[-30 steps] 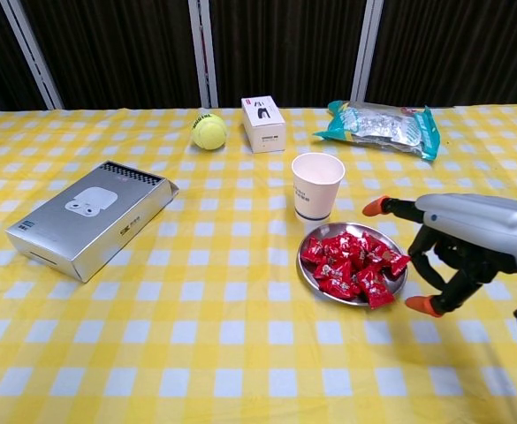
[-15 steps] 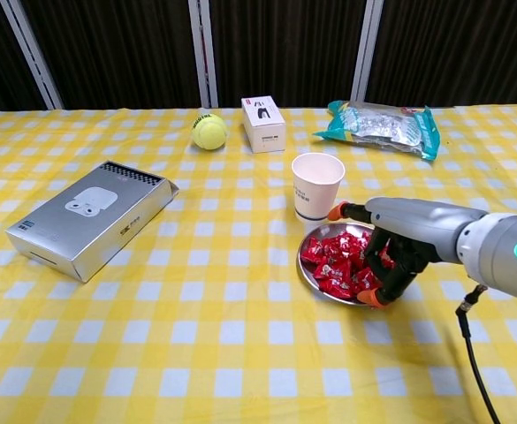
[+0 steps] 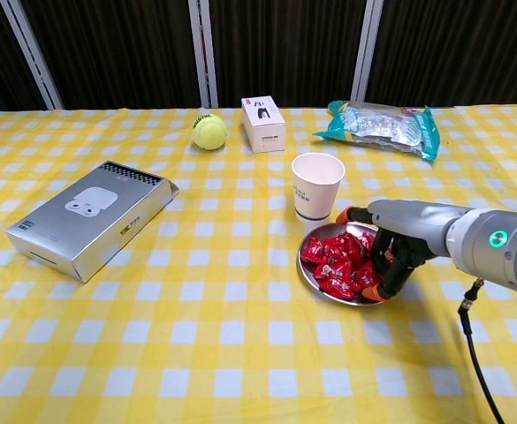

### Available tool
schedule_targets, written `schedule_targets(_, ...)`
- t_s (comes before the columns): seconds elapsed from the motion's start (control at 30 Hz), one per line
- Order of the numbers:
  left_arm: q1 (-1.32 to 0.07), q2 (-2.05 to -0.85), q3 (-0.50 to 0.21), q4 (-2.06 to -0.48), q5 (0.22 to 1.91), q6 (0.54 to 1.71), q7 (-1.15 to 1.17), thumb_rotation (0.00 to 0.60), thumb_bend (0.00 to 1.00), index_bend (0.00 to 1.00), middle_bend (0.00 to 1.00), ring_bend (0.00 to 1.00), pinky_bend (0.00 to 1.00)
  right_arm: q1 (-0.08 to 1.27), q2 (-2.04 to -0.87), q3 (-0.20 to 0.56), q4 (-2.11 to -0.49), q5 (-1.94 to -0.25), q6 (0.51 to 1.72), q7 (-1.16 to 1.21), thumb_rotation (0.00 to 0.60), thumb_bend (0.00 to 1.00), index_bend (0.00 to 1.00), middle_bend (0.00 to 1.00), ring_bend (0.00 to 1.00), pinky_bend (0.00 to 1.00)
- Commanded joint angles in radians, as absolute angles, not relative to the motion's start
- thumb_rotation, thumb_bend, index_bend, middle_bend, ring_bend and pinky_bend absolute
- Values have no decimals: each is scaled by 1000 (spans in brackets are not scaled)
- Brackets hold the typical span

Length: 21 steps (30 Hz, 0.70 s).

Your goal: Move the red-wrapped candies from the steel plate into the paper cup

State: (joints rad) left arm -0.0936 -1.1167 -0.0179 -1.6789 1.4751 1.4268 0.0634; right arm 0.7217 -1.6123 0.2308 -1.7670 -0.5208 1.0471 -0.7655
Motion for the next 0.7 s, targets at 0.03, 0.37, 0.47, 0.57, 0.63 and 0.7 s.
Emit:
schedule_targets(0.03, -94, -1116, -17, -1680, 1474, 1425, 64, 600, 2, 0, 0, 0, 0, 733, -1618, 231, -1752, -509, 1044, -756, 600, 341, 149, 734, 886, 1000)
schedule_targets(0.37, -96, -1114, -17, -1683, 1470, 1420, 65, 600, 2, 0, 0, 0, 0, 758, -1648, 215, -1699, -508, 1035, -719, 600, 341, 348, 749, 898, 1000)
schedule_targets(0.47, -97, -1114, -17, -1684, 1470, 1420, 65, 600, 2, 0, 0, 0, 0, 762, -1660, 217, -1681, -520, 1035, -699, 600, 357, 424, 762, 910, 1000)
schedule_targets(0.57, -97, -1114, -17, -1685, 1468, 1420, 65, 600, 2, 0, 0, 0, 0, 765, -1671, 217, -1662, -535, 1033, -678, 600, 402, 499, 772, 918, 1000)
schedule_targets(0.63, -97, -1113, -17, -1686, 1468, 1419, 65, 600, 1, 0, 0, 0, 0, 766, -1678, 217, -1650, -544, 1032, -664, 600, 436, 551, 780, 924, 1000)
schedule_targets(0.7, -97, -1113, -17, -1686, 1467, 1418, 65, 600, 1, 0, 0, 0, 0, 764, -1686, 218, -1638, -558, 1031, -644, 600, 464, 602, 786, 929, 1000)
